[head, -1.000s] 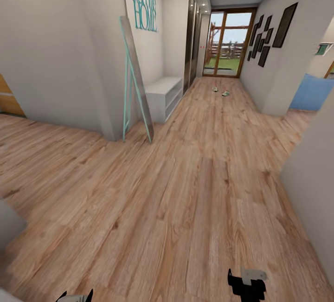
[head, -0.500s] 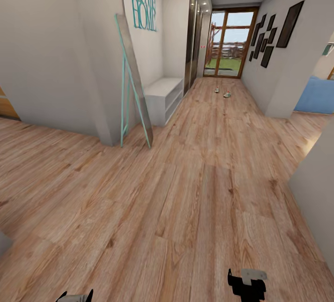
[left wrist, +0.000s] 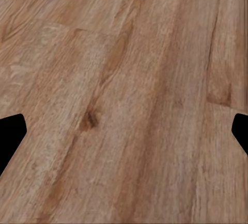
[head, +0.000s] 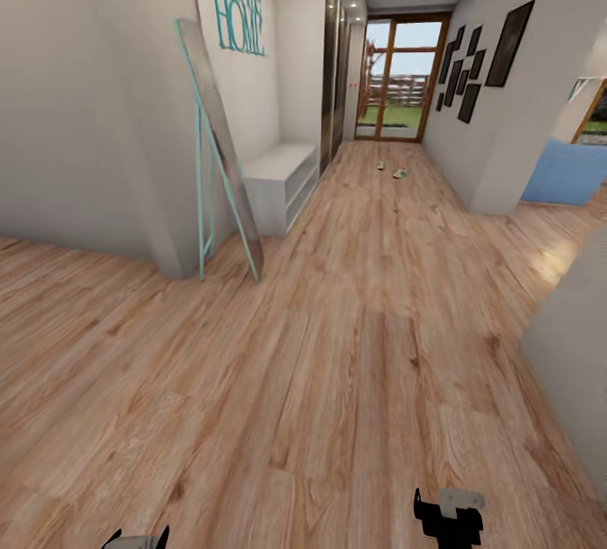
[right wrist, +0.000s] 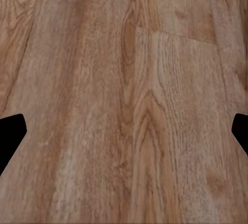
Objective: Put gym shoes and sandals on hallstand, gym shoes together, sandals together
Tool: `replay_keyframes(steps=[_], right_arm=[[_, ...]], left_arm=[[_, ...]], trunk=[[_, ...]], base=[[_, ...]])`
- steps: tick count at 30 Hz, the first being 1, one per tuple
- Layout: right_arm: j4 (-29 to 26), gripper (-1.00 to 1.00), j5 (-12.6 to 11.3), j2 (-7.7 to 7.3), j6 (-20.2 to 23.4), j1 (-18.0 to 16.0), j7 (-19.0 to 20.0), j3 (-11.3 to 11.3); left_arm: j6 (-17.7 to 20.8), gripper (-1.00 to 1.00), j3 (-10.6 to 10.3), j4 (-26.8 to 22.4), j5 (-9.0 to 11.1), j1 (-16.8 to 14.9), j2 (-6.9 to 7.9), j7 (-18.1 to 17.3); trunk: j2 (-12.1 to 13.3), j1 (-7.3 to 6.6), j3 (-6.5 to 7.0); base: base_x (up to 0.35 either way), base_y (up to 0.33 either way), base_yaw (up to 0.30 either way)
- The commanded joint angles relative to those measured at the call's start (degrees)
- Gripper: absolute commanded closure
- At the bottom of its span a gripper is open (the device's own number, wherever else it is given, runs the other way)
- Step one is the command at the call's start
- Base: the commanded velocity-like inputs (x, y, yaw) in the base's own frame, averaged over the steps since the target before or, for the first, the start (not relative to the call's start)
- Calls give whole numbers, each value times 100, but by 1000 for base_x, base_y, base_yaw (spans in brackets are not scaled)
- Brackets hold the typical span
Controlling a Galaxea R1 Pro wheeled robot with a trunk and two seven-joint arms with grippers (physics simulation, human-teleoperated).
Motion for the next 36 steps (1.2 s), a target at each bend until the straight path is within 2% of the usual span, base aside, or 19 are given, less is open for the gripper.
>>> replay_keyframes(steps=[1,8,25,36], right_arm=[[8,-100,61,1,-14,-6,-22,-42],[1,-100,61,1,-16,2,-22,-42],[-1,-100,52,2,-13,3,-25,-42],[0,-100,58,-7,-13,3,-22,-42]], left_arm=[[-4,-100,21,3,52,-2,-1,-60],[-4,-100,21,3,52,-2,-2,-60],[-4,-100,21,3,52,-2,-2,-60],[-4,-100,21,3,52,-2,-2,-60]], trunk=[[-2,3,-5],[-2,3,-5],[-2,3,-5],[-2,3,-5]], base=[[339,0,-268],[339,0,-201],[339,0,-39],[339,0,-242]])
